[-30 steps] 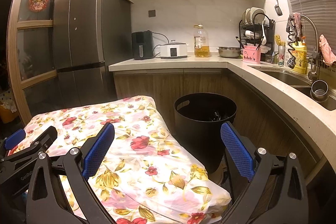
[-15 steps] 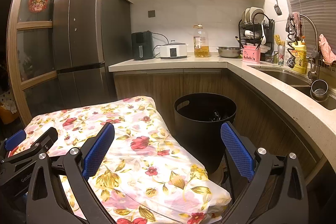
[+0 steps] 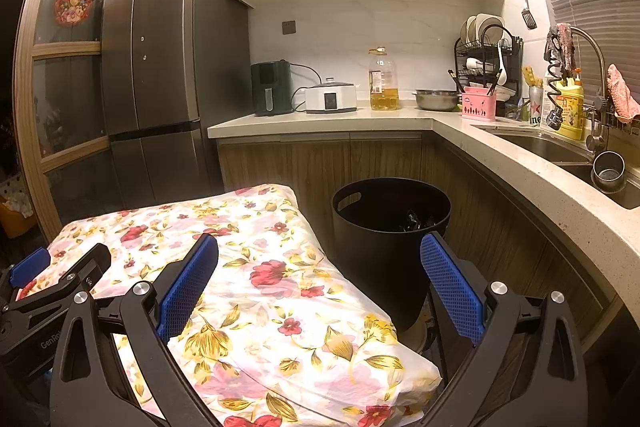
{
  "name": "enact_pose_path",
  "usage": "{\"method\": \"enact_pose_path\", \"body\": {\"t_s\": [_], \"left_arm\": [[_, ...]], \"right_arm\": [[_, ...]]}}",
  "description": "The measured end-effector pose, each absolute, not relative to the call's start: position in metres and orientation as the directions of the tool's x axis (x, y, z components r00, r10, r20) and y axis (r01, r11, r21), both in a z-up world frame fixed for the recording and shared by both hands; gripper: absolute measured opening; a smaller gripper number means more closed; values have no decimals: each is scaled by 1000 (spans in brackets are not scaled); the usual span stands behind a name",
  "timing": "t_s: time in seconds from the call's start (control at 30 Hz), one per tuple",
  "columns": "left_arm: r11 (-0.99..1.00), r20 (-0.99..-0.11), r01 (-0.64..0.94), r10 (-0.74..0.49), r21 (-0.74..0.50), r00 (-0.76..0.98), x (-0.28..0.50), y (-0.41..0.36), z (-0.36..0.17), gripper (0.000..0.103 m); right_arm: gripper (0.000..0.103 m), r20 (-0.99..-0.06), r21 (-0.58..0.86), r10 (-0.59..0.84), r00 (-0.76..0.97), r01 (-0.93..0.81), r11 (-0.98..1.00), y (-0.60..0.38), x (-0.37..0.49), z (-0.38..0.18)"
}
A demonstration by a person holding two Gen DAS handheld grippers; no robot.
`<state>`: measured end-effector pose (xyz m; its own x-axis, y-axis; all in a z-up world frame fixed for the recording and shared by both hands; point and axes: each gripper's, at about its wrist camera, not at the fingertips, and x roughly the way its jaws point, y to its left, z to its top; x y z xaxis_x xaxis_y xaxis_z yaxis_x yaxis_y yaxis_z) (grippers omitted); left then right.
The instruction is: Collect trash
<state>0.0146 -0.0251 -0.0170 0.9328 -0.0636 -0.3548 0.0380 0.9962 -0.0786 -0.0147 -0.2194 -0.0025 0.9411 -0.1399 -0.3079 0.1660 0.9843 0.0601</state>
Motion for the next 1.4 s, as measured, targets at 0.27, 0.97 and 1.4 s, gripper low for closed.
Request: {"method": "enact_pose_path", "body": {"t_s": [0.27,0.97,1.4], "left_arm": [[996,-354,39,-64,-78,933,14,-25,-17,97],[996,-353,38,-64,-79,933,12,-26,-16,97],[996,-352,39,-66,-83,934,9,-26,-13,97]], "right_arm": [[97,-308,62,-138,941,165,984,-218,-14,-2],[97,-307,63,-138,942,164,984,-217,-15,-3],[97,-306,65,-137,942,164,984,-216,-15,-3]]}}
